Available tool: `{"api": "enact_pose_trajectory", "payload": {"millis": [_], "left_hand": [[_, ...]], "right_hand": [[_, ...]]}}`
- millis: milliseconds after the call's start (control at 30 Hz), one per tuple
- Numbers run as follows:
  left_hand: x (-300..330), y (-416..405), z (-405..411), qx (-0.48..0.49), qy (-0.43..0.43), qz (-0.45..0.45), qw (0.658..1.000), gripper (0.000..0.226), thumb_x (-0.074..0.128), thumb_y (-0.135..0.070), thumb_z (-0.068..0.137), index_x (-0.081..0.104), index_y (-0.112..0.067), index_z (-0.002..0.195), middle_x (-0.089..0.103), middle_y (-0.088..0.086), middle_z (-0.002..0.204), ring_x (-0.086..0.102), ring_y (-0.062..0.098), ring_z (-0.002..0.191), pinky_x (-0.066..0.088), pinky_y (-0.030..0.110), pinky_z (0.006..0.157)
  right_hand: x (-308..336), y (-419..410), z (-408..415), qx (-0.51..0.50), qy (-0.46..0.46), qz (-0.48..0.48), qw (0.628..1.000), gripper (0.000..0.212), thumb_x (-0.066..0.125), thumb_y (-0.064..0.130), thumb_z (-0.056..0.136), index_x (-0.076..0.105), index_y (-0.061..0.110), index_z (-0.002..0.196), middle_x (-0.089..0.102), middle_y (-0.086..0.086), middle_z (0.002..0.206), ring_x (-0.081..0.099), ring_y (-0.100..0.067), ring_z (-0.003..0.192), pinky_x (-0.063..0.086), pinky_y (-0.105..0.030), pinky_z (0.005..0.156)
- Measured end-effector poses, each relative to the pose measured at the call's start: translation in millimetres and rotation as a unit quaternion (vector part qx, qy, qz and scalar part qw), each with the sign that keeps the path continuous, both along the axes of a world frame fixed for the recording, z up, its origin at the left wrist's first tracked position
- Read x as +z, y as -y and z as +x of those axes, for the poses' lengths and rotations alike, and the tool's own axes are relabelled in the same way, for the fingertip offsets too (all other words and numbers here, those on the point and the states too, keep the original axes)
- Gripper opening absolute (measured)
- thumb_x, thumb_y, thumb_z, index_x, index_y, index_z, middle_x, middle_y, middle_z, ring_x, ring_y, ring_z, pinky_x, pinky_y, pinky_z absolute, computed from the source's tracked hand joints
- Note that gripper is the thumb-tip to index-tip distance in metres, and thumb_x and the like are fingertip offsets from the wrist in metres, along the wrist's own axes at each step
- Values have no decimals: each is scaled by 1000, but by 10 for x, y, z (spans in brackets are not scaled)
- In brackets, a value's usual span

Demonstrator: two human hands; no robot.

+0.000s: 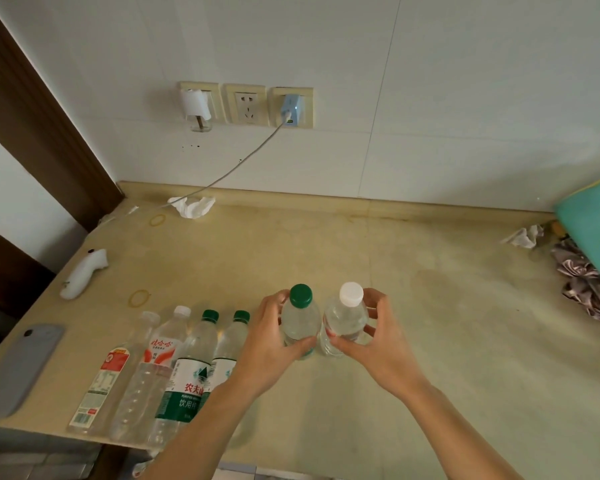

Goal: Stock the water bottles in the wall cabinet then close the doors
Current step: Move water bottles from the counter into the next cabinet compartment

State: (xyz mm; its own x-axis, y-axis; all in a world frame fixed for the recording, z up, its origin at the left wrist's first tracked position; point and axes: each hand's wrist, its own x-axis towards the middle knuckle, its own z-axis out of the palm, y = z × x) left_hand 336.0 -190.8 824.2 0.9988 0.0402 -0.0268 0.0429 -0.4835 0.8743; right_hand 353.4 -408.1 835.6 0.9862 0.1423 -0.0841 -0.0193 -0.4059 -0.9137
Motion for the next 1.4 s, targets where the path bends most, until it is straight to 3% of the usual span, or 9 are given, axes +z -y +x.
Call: {"api": "enact_pose_trajectory", "payload": {"millis": [167, 367, 567, 700, 833, 967, 1133, 1267, 1400], "left_hand": [[-194, 70, -80, 35, -75, -67, 994, 74, 91, -38, 70, 39, -53, 121, 55, -28, 123, 51, -20, 110, 43, 0, 78], [-395, 136, -46, 63, -79, -119, 988, 68, 91, -22, 72, 49, -35, 123, 68, -16, 113, 64, 0, 104, 50, 11, 77], [-419, 120, -19, 72, -59, -144, 985, 68, 93, -16, 68, 53, -36, 120, 69, -22, 107, 67, 1, 100, 53, 15, 76], [-209, 72, 11, 74, -24, -162, 984, 65, 93, -24, 68, 56, -35, 120, 71, -18, 110, 68, 5, 103, 55, 23, 83], [335, 83, 198, 39, 42, -174, 983, 62, 93, -24, 69, 57, -38, 118, 72, -18, 109, 69, 2, 100, 53, 14, 79], [1144, 147, 432, -21, 115, -179, 977, 63, 93, -25, 69, 58, -35, 121, 71, -19, 111, 68, 1, 103, 52, 12, 79], [2276, 301, 584, -70, 238, -168, 954, 58, 92, -30, 70, 59, -37, 118, 73, -18, 108, 69, 3, 101, 56, 19, 79], [3159, 415, 614, -70, 324, -170, 928, 56, 91, -38, 70, 61, -34, 116, 73, -19, 104, 69, 0, 97, 56, 19, 75], [3980, 520, 605, -75, 393, -160, 902, 57, 88, -46, 68, 61, -40, 118, 72, -23, 105, 67, -5, 96, 53, 9, 68]], "right_hand": [[-280, 81, 93, 46, -74, -21, 996, 82, 91, 35, 70, 44, 43, 137, 58, 27, 130, 55, 3, 122, 44, -24, 105], [-462, 37, 167, 48, -115, -7, 992, 67, 92, 28, 67, 51, 52, 115, 65, 37, 110, 63, 12, 103, 47, -6, 82], [-441, -8, 124, -2, -106, 24, 994, 65, 93, 21, 65, 59, 38, 117, 72, 23, 106, 68, 1, 99, 52, -18, 85], [-154, -32, 61, -38, -74, 48, 995, 63, 89, 39, 57, 60, 39, 113, 72, 24, 103, 69, 2, 95, 55, -22, 82], [353, -42, 56, -78, -8, 85, 993, 65, 90, 42, 59, 61, 35, 118, 73, 21, 104, 70, 0, 98, 58, -34, 89], [1085, 7, 59, -114, 91, 111, 983, 55, 90, 36, 71, 60, 40, 117, 71, 28, 105, 67, 9, 97, 54, -13, 75], [2142, 114, 82, -124, 223, 143, 956, 44, 88, 18, 76, 66, 31, 111, 76, 17, 103, 71, 1, 95, 52, -11, 72], [3002, 214, 51, -108, 308, 151, 933, 42, 88, 21, 75, 68, 33, 110, 77, 15, 103, 70, 1, 98, 51, -7, 73], [3821, 331, 29, -100, 381, 138, 909, 52, 89, 39, 69, 68, 37, 116, 76, 17, 107, 69, 0, 103, 54, -19, 82]]}}
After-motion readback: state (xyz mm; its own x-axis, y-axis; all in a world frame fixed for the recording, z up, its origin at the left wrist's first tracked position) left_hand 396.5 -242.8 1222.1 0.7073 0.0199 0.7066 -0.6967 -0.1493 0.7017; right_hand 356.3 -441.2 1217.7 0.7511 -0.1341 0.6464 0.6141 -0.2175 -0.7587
